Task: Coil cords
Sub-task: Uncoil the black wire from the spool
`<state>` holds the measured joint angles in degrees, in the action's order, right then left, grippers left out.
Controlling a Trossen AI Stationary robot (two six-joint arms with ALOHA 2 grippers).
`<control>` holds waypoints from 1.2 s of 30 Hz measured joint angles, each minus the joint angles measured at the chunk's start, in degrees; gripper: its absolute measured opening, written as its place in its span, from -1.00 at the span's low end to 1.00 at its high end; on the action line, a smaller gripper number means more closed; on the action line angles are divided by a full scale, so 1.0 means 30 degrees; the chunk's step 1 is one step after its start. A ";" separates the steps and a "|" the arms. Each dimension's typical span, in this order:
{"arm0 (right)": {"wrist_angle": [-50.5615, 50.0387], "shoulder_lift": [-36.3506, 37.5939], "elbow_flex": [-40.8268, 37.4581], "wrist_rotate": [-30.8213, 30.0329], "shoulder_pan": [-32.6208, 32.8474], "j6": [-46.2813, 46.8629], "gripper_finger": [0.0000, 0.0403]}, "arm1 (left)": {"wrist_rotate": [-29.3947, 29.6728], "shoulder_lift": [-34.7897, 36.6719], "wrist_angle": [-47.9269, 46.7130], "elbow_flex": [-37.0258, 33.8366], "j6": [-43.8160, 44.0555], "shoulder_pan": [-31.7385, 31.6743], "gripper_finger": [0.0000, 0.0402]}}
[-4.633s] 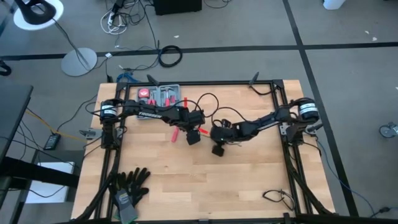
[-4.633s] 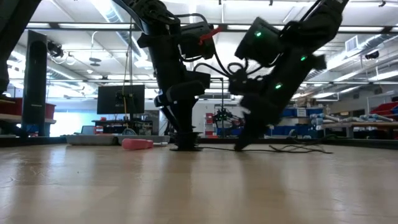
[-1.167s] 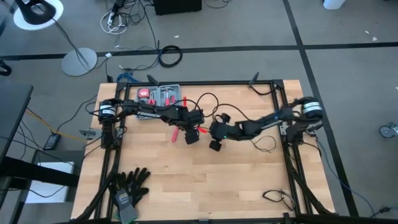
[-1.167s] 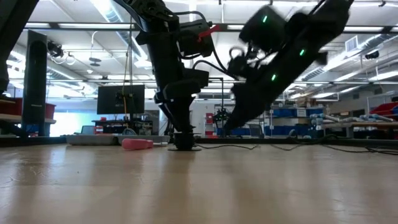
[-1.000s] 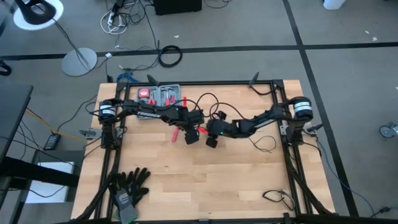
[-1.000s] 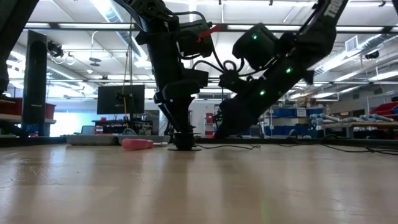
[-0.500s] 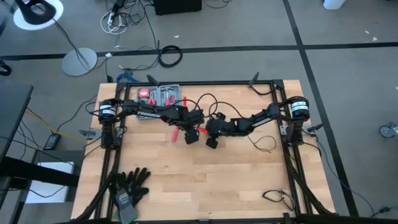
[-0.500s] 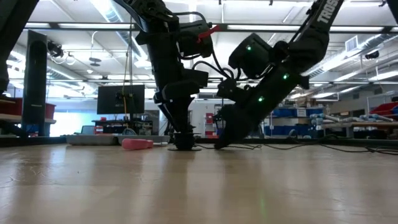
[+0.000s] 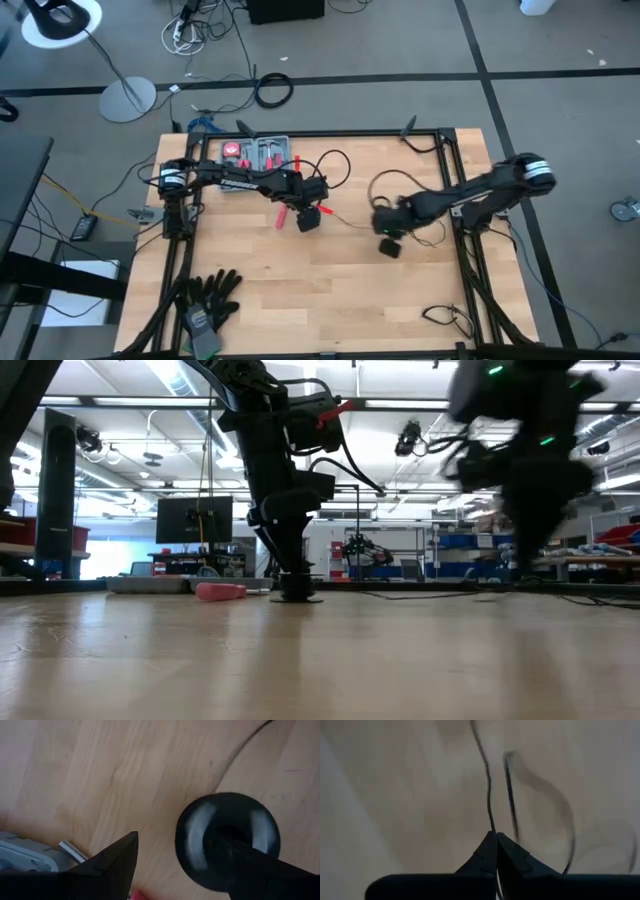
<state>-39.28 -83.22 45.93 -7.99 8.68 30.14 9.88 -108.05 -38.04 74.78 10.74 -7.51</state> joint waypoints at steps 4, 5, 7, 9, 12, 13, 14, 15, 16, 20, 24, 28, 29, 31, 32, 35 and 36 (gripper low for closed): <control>-0.6582 0.2391 0.0420 -0.0500 0.1827 0.5254 -1.00 | 0.0011 0.0000 0.0036 0.0000 0.0000 0.0000 0.28; -0.8015 0.2750 0.0616 -0.1540 0.2271 0.6791 -1.00 | 0.0011 0.0000 0.0043 0.0000 0.0000 0.0000 0.28; -0.9685 0.3346 0.0906 -0.4139 0.3085 0.8898 -1.00 | 0.0008 0.0000 0.0282 0.0000 0.0000 0.0000 0.28; -0.8948 0.3786 0.1056 -0.7098 0.3626 0.9635 -1.00 | 0.0011 0.0000 0.0379 0.0000 0.0000 0.0000 0.28; -0.5287 0.3992 0.1054 -1.0985 0.3825 0.7682 -0.97 | 0.0011 0.0000 0.0452 0.0000 0.0000 0.0000 0.28; -0.3431 0.3992 0.0970 -1.2056 0.3705 0.6285 -0.96 | 0.0011 0.0000 0.0444 0.0000 0.0000 0.0000 0.28; -0.1372 0.3978 0.0762 -1.2748 0.3498 0.4773 -0.94 | 0.0003 0.0000 0.0444 0.0000 0.0000 0.0000 0.28; 0.0625 0.3882 0.0506 -1.2965 0.3152 0.3209 -0.92 | 0.0003 0.0000 0.0444 0.0000 0.0000 0.0000 0.28; 0.2650 0.3730 0.0229 -1.2826 0.2756 0.1691 -0.90 | 0.0003 0.0000 0.0458 0.0000 0.0000 0.0000 0.28; 0.9085 0.2567 -0.0921 -0.9396 0.0728 -0.2577 -0.74 | 0.0003 0.0000 0.0449 0.0000 0.0000 0.0000 0.28; 1.3229 0.0605 -0.1982 -0.6431 -0.1411 -0.4442 -0.53 | -0.0004 0.0000 0.0436 0.0000 0.0001 0.0000 0.28; 1.7008 -0.2003 -0.2588 -0.5119 -0.2927 -0.6703 -0.30 | -0.0004 -0.0007 0.0412 0.0000 0.0007 0.0000 0.28; 1.7776 -0.2662 -0.2594 -0.4948 -0.3202 -0.7293 -0.24 | -0.0004 -0.0007 0.0389 0.0000 0.0002 0.0000 0.28; 1.9670 -0.4048 -0.2574 -0.4716 -0.3672 -0.8149 -0.15 | -0.0004 -0.0007 0.0414 0.0000 0.0000 -0.0006 0.28; 2.0654 -0.4739 -0.2525 -0.4450 -0.3881 -0.8454 -0.11 | -0.0004 -0.0007 0.0444 0.0000 0.0007 0.0000 0.28; 2.2894 -0.6628 -0.2146 -0.2978 -0.4435 -0.8932 -0.03 | -0.0004 -0.0007 0.0437 0.0000 0.0007 -0.0002 0.28; 2.3139 -0.7239 -0.1907 -0.2547 -0.4590 -0.8942 -0.02 | -0.0004 -0.0007 0.0448 0.0000 0.0007 0.0000 0.28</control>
<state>30.13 -104.93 40.21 -15.63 -5.09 3.32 9.87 -108.07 -36.70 74.78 10.76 -7.51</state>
